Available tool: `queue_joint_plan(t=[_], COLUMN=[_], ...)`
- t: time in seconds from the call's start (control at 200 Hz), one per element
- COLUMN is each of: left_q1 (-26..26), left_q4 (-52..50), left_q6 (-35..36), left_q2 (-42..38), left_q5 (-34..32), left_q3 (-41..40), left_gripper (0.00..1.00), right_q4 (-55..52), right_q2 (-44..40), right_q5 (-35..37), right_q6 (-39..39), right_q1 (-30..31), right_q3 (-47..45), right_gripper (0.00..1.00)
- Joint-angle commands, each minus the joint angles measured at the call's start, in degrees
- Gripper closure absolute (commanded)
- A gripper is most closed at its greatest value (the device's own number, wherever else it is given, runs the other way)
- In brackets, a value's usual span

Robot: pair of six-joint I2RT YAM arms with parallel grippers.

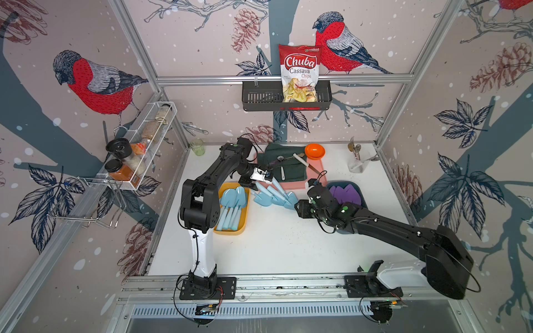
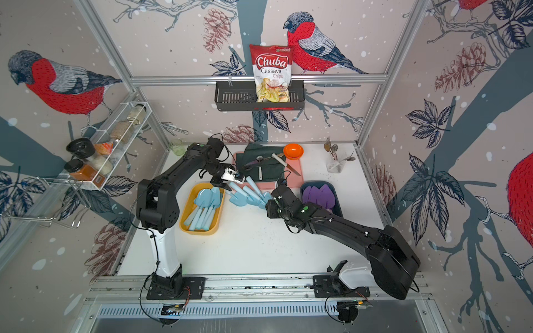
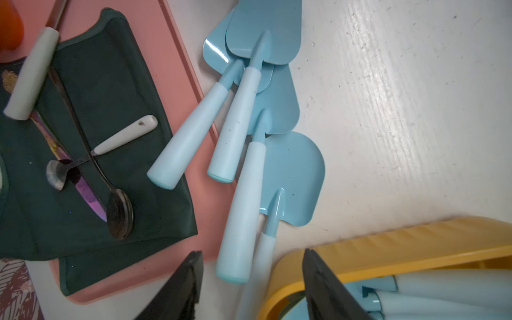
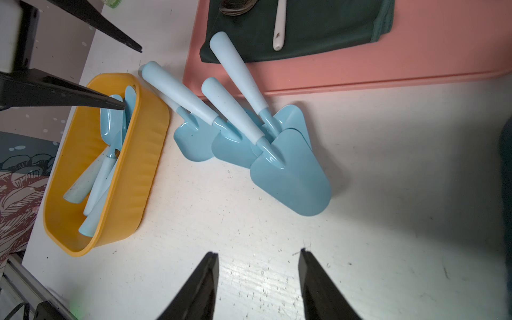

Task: Sort the small shovels by color and place them into the storage box
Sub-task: Pick up the shovel from the center of the board.

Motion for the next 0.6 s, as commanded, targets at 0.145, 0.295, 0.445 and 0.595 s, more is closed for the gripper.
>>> queue_joint_plan(t=[0.145, 0.295, 0.445, 0.595], left_q1=[-1.46, -1.95, -2.17, -2.43], left_q4=[0.67, 0.68, 1.13, 0.82], left_q6=[-0.28, 0.05, 0.49, 1.86], left_q2=[4.70, 6.59, 7.79, 8.28], left_q5=[-3.62, -4.80, -5.71, -6.41], left_q3=[2.30, 2.32, 2.31, 2.40], left_gripper=[0.39, 0.42, 0.47, 0.60], right_q4=[0.23, -0.08, -0.41, -0.62], right_q2=[-2.10, -2.91, -3.65, -4.10], right_q5=[1.76, 2.11, 2.48, 2.72], right_q6=[1.05, 1.16, 1.10, 1.07], right_q1=[0.06, 0.09, -0.08, -0.17], right_q3=[-1.61, -2.22, -2.60, -2.86], right_gripper=[0.48, 0.48, 0.48, 0.49])
